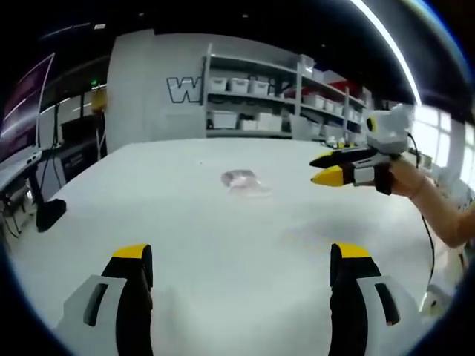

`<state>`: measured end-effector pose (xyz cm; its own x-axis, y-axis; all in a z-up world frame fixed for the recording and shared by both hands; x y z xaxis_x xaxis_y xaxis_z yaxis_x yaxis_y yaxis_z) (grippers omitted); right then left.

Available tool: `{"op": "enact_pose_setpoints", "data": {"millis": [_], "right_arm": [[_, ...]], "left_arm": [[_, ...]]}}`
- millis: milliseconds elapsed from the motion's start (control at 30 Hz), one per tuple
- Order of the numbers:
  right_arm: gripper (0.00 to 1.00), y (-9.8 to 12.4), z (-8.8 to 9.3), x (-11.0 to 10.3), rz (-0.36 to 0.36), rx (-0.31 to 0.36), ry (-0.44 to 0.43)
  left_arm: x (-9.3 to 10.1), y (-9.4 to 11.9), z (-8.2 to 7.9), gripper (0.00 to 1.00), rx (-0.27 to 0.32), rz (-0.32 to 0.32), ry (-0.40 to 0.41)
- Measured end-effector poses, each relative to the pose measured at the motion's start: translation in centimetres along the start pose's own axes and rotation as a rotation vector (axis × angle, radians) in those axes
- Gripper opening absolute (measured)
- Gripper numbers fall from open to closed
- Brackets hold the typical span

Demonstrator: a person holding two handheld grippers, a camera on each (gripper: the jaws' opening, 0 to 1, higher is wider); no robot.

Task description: Open the resealable bag by pulling the two sides of the seal apart until the entire bag opening is separated and visibly accessible.

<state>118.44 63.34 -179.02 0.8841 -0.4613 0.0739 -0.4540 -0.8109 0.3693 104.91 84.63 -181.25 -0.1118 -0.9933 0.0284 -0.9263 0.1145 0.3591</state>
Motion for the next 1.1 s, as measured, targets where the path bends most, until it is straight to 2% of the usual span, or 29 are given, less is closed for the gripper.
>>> {"op": "enact_pose_setpoints", "data": {"millis": [467, 600, 1100], "right_arm": [[0.38, -1.7, -0.1, 0.8, 0.003, -0.021, 0.011], [0.37, -2.1, -0.2, 1.0, 0.023, -0.032, 0.041], [0.36, -3.6, -0.5, 2.3, 0.043, -0.033, 0.020]], "left_arm": [[0.2, -0.2, -0.1, 1.00, -0.002, 0.010, -0.010], [0.3, -0.2, -0.2, 1.00, -0.001, 0.010, -0.012], [0.5, 0.1, -0.1, 1.00, -0.002, 0.009, -0.016]]}}
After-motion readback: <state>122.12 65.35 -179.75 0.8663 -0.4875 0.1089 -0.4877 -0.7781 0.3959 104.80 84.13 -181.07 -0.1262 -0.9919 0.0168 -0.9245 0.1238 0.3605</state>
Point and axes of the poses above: the point that each gripper's makers call its tool centre point, and the gripper's own axes: y roughly backward along the fingers, x roughly to its right, z roughly out of its underside, the point moved 6 cm from there along y, roughly backward along the fingers, and after that the axes turned 6 degrees about -z, right-handed, at the moved point
